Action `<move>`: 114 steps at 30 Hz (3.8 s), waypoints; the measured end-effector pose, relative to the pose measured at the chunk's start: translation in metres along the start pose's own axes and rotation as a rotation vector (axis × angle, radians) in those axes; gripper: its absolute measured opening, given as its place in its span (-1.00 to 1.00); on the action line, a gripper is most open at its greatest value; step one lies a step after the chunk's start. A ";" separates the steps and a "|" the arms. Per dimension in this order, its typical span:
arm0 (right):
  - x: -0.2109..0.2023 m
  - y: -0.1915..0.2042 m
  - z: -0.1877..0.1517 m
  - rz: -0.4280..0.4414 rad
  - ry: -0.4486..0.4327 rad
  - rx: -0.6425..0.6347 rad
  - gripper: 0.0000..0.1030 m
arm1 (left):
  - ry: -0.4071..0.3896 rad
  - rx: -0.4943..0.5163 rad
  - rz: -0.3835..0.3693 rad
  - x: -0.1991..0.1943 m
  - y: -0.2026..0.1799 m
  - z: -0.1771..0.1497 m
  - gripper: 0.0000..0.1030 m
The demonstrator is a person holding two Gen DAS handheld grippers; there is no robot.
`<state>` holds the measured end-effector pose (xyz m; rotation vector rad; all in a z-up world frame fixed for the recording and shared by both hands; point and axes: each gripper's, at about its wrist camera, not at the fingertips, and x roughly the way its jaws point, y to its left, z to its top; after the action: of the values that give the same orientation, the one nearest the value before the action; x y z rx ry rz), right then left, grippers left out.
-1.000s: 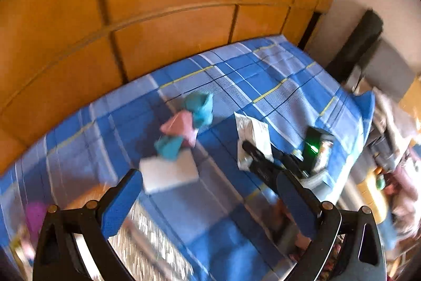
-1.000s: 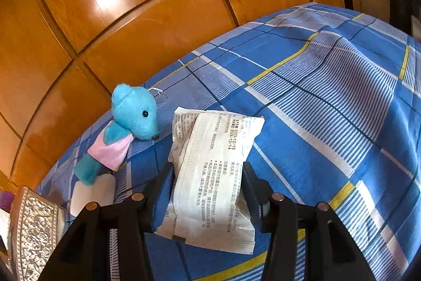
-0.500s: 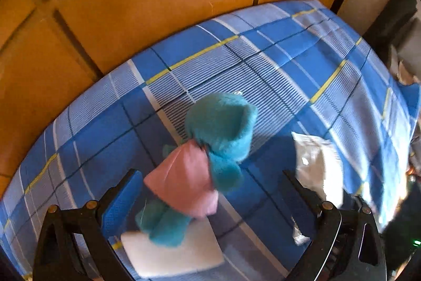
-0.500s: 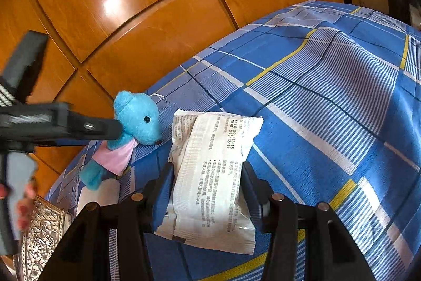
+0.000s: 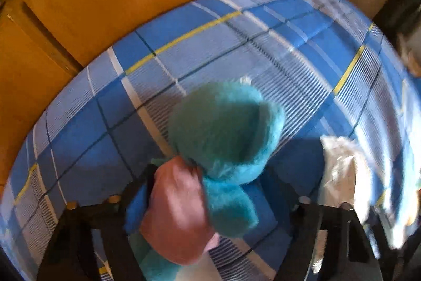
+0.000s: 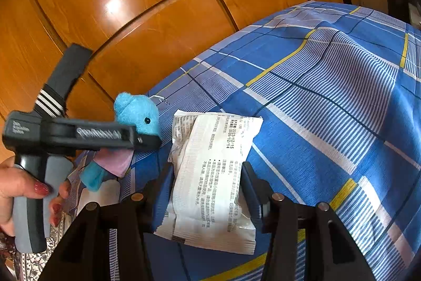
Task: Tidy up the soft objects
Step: 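Grasp the blue teddy bear in pink dress with the left tool while the right tool holds the packet, then carry the blue teddy bear into the gold tray and open the left tool, then carry the white wipes packet into the gold tray and open the right tool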
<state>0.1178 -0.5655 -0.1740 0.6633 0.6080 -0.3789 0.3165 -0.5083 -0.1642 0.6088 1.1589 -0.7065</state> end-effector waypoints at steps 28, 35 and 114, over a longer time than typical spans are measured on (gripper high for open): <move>0.001 0.003 0.000 -0.027 -0.001 -0.024 -0.01 | -0.237 -0.035 -0.162 -0.134 -0.005 -0.049 -0.33; 0.001 0.006 -0.001 -0.042 -0.001 -0.035 -0.01 | -0.324 -0.045 -0.249 -0.193 -0.005 -0.095 -0.33; -0.190 0.240 -0.040 0.268 -0.235 -0.524 -0.02 | -0.511 -0.758 0.020 -0.233 0.243 -0.502 0.92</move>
<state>0.0791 -0.3372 0.0303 0.1863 0.3634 -0.0366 0.1473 0.0643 -0.0710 -0.1971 0.8435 -0.3249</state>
